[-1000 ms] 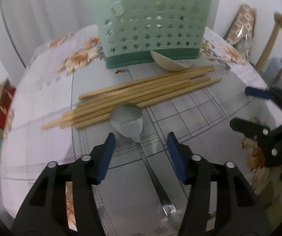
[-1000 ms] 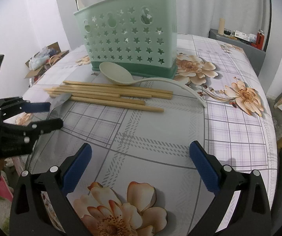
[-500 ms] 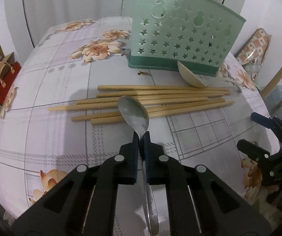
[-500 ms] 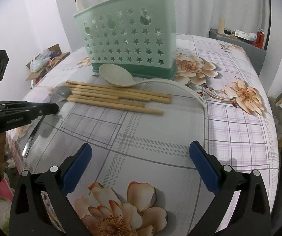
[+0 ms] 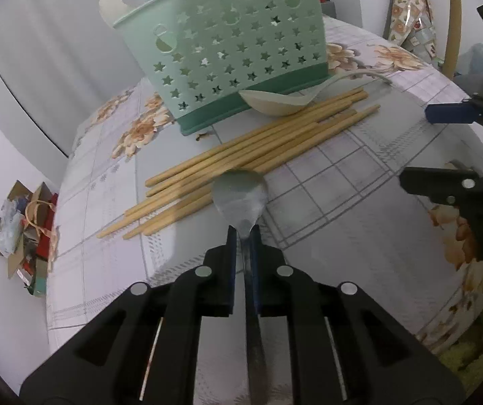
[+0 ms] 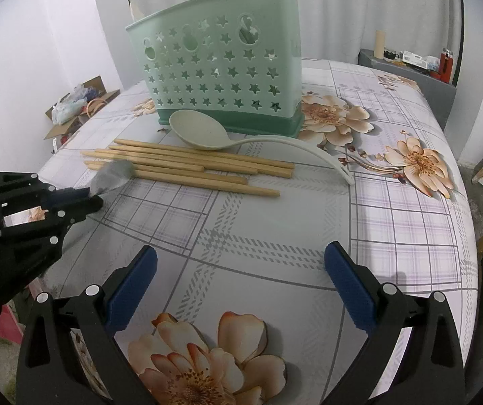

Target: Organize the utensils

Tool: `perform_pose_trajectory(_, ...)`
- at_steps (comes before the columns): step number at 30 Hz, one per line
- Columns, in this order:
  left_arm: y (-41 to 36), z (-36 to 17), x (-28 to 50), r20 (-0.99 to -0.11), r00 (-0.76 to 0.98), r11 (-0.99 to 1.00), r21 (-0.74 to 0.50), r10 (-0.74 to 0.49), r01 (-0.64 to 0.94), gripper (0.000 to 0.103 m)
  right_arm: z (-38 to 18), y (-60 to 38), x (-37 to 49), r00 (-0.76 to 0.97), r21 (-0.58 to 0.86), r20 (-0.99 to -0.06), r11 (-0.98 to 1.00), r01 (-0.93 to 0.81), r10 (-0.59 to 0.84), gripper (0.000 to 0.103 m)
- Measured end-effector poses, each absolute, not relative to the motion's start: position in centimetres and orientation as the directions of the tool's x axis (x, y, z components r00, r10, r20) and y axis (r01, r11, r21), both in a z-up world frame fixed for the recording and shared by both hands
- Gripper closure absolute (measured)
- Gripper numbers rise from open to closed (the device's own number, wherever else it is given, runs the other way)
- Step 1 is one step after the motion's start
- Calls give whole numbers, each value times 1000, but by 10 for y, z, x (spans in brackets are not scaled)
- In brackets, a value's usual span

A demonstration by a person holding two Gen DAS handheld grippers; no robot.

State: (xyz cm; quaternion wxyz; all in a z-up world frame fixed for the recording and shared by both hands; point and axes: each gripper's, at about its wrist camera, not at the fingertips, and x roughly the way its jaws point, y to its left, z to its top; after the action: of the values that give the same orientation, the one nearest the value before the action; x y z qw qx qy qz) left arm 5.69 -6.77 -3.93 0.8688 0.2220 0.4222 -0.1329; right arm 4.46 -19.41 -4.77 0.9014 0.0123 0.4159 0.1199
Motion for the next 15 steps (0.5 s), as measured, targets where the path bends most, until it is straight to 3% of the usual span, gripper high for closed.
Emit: perform_pose_trajectory(15, -67, -38, 51, -809, 571, 886, 153, -143, 438, 94, -48, -194, 44, 626, 123, -746, 971, -206, 227, 6)
